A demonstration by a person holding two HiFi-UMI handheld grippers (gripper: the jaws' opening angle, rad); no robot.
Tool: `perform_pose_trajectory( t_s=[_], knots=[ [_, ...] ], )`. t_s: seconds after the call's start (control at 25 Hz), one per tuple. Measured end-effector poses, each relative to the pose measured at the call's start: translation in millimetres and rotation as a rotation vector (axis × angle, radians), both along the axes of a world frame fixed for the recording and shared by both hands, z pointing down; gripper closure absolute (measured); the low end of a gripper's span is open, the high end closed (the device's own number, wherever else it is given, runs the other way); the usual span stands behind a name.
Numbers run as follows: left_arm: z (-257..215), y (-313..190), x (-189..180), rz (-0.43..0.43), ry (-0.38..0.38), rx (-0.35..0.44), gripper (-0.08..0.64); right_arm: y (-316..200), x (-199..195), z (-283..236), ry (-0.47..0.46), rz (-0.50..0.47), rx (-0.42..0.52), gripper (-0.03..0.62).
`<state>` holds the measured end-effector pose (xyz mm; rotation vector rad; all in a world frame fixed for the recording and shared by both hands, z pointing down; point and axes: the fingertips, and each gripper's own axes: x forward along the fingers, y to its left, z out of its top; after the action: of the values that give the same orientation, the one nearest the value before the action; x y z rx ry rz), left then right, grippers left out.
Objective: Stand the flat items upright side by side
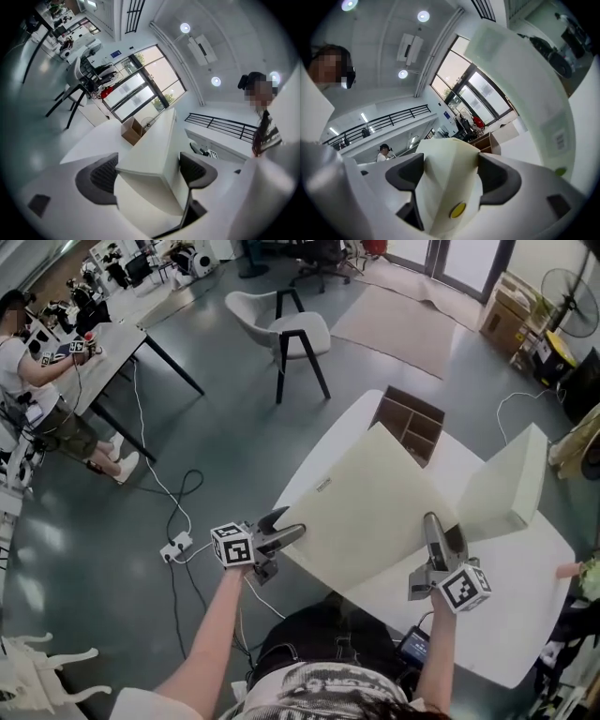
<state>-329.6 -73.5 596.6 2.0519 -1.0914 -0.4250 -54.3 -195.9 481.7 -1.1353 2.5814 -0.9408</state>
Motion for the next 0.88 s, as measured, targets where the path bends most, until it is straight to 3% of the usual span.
perform_pose_trajectory(
  t_s=[0.16, 0.4, 0.48, 0.64, 0.88],
  knots=[
    [10.1, -26.8, 21.6, 0.122, -0.005, 0.008, 0.138, 5.6, 19.4, -16.2, 0.046, 0.020, 0.069, 0.232],
    [18.5, -49.5, 51.8, 0.272, -0.002, -0.003, 0.124, 15.9, 44.0, -40.5, 0.020, 0.064, 0.142, 0.256],
    [20.8, -56.5, 56.4, 0.289, -0.063, -0.002, 0.118, 18.4, 47.0, -49.8, 0.018, 0.058, 0.170, 0.262],
    [27.7, -74.0, 69.7, 0.305, -0.315, 0.011, 0.121, 29.6, 33.9, -67.4, -0.020, -0.002, 0.207, 0.324],
    [24.8, -82.9, 80.7, 0.321, -0.453, 0.043, 0.124, 44.7, 26.6, -73.3, 0.010, -0.053, 0.254, 0.327]
  ],
)
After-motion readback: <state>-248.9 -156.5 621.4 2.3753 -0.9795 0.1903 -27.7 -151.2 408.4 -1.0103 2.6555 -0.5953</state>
